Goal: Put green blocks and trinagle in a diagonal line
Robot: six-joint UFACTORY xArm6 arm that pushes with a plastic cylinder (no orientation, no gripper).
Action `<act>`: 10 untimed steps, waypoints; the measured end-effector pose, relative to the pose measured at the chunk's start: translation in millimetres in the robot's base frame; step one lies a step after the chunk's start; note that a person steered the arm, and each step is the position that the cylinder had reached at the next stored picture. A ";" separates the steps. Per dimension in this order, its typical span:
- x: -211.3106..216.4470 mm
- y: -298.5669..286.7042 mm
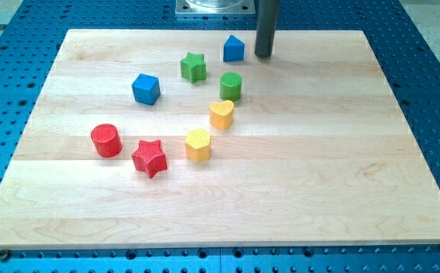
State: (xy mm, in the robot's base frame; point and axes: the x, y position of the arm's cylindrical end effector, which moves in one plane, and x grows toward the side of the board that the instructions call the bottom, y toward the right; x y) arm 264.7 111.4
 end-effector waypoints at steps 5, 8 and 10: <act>69.5 -55.5; 54.9 -31.9; 9.3 -91.4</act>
State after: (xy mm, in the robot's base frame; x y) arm 274.0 20.0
